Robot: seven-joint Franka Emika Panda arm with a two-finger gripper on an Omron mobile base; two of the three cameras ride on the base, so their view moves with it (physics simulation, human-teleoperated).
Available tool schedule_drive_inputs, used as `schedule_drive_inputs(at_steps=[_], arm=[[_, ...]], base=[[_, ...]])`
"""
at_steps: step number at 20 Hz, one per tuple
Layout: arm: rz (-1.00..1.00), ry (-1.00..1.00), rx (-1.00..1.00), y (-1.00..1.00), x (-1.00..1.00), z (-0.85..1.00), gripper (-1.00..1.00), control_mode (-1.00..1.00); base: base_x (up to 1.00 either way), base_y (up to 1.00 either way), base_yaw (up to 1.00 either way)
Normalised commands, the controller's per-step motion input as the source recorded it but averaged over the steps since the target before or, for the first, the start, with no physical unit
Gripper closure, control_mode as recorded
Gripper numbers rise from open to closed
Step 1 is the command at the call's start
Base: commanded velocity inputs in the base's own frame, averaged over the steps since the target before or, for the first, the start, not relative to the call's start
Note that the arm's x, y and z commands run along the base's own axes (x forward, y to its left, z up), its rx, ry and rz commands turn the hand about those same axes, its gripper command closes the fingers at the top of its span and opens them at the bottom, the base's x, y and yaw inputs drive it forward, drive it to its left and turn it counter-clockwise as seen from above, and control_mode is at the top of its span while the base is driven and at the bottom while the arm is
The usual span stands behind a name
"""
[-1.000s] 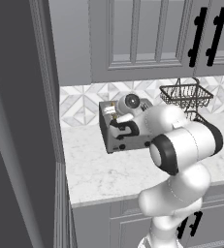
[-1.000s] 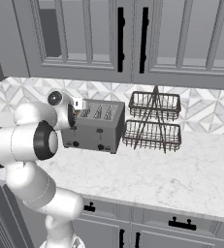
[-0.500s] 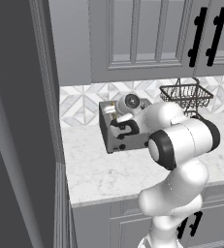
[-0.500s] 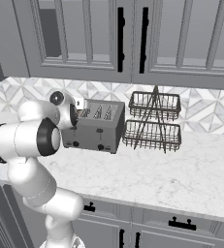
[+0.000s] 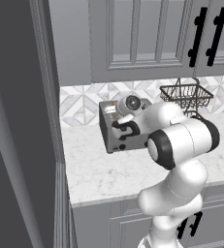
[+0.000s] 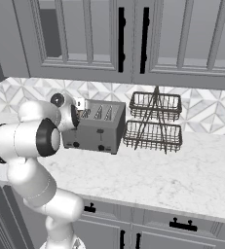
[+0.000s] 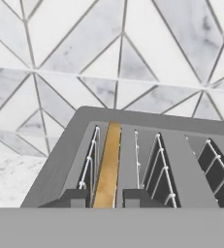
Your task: Start the toaster. Once the lever pops up, take the bread to the plate on the dining counter.
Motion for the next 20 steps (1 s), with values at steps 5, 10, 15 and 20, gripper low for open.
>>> schedule_drive_inputs(at_steps=[5, 10, 15, 20], arm=[[-0.01, -0.09, 0.01, 0.00, 0.01, 0.10, 1.00, -1.00], [-0.02, -0.10, 0.06, 0.00, 0.07, 0.36, 1.00, -1.00], [-0.02, -0.07, 0.07, 0.05, 0.09, 0.46, 1.00, -1.00], [-0.04, -0.11, 0.09, 0.02, 0.00, 0.49, 1.00, -1.00]], base=[[0.00, 0.00, 0.00], [0.00, 0.00, 0.00], [0.00, 0.00, 0.00], [0.00, 0.00, 0.00]])
